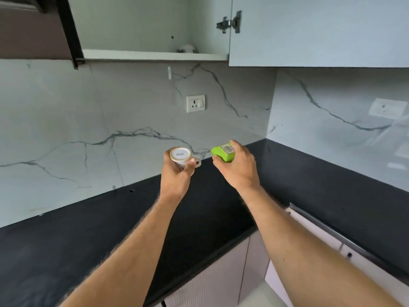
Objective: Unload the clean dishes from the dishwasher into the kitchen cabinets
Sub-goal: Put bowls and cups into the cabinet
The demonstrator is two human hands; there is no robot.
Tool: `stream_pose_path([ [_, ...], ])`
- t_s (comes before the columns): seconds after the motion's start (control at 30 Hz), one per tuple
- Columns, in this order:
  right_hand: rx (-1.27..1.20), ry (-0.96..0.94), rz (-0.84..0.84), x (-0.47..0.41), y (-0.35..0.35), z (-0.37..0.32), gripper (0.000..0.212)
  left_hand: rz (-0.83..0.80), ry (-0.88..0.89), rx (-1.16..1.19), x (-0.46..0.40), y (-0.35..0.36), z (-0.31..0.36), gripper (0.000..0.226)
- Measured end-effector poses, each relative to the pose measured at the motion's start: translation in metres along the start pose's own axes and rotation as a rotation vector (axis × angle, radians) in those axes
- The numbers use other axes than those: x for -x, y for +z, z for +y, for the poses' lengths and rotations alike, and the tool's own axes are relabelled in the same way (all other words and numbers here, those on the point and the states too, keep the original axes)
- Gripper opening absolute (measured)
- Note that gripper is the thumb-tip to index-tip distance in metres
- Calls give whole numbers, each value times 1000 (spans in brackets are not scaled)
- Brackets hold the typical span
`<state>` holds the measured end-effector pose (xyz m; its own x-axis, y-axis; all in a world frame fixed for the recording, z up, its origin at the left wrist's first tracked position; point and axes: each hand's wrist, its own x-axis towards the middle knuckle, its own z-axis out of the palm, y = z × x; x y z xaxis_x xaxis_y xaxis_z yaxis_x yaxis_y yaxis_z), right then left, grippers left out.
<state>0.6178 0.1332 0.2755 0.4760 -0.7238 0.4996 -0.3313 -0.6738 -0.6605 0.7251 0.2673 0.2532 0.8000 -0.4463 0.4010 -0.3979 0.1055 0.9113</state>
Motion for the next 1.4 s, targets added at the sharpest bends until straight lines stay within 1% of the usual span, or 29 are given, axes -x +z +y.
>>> stream_pose_path([
  [0.17,-62,-121,47,-89,14,-20,74,68,107,14,-76,15,20,35],
  [0.3,-92,-232,50,-156,16,-28,72,127,128,18,-126,26,34,36],
  [0.43,-143,-305,52,-217,16,-42,76,154,191,-19,-174,37,53,39],
  [0.63,-212,-416,99,-289,7,-81,75,209,359,-6,-247,43,108,44],
  [0.77,-259,-430,159,-333,3,-112,74,221,446,-15,-294,41,150,44],
  [0.83,-263,-417,151,-352,4,-123,71,219,391,-45,-319,40,168,47],
  [0.93,-257,-377,139,-373,12,-132,59,251,195,-213,-357,39,183,63],
  [0.97,-249,-366,117,-379,15,-133,53,241,134,-279,-369,38,185,61],
  [1.03,-208,-351,48,-392,20,-136,44,139,72,-348,-377,40,193,39],
  [1.07,-183,-345,12,-400,23,-137,43,87,59,-365,-379,40,196,31],
  [1.13,-169,-300,-42,-416,26,-138,46,25,28,-440,-393,38,197,30],
  [1.23,-144,-211,-84,-439,28,-140,58,-26,-28,-534,-410,31,191,34],
  [1.4,47,-212,-209,-470,42,-144,65,-97,-121,-635,-430,35,195,17],
])
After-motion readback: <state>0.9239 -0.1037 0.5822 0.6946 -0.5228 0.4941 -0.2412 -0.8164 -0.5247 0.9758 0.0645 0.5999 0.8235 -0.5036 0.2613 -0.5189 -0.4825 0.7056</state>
